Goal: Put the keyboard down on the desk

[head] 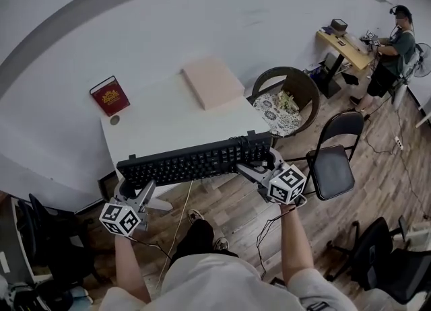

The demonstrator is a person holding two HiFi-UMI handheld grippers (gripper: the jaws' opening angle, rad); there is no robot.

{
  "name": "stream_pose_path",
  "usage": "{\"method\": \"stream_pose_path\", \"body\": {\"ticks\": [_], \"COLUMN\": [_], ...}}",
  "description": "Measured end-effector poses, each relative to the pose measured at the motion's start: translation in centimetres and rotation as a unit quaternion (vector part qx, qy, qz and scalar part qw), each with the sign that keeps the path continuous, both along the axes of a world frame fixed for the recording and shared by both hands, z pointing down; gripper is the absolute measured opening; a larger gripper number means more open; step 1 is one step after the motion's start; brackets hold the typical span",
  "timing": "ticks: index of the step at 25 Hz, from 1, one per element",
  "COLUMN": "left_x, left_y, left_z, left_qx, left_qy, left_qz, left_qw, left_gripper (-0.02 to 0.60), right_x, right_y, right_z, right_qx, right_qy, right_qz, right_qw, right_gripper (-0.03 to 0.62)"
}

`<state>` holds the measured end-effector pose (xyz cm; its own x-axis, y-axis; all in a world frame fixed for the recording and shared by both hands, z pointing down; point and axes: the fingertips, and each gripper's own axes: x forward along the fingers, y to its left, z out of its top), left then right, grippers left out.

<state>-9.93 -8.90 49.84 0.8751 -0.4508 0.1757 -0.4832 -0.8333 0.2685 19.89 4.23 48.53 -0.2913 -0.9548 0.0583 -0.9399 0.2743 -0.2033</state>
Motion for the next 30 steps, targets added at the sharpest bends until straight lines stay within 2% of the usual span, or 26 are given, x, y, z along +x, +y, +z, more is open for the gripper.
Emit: {"method": "stream_pose_path", "body": {"ticks": [7, 16, 22, 30], "left_x": [1.5, 0.6, -0.9, -2.1], "left_y": [-6.4, -13.9, -17.1, -18.6], "left_z": [0.5, 2.1, 3.3, 5.2], "left_qx": [-0.008, -0.032, -0.047, -0.070], "left_qy": [-0.003, -0.004, -0.007, -0.015], "left_qz": [-0.002, -0.019, -0.037, -0.077], "left_qw": [1.0000, 0.9993, 0.9982, 0.9945], "left_gripper": [0.376, 0.376, 0.376, 0.376], "right_x": [1.5, 1.0, 0.0, -0.5], "right_y": [-6.6, -15.2, -19.5, -23.5], "right_z": [0.6, 1.5, 2.6, 4.8], "right_qx": [-0.012, -0.035, -0.050, -0.077], "right_qy": [-0.005, -0.005, -0.007, -0.019], "right_qz": [-0.003, -0.020, -0.036, -0.076], "right_qw": [1.000, 0.999, 0.998, 0.994], "right_gripper": [0.388, 0.388, 0.388, 0.388]}}
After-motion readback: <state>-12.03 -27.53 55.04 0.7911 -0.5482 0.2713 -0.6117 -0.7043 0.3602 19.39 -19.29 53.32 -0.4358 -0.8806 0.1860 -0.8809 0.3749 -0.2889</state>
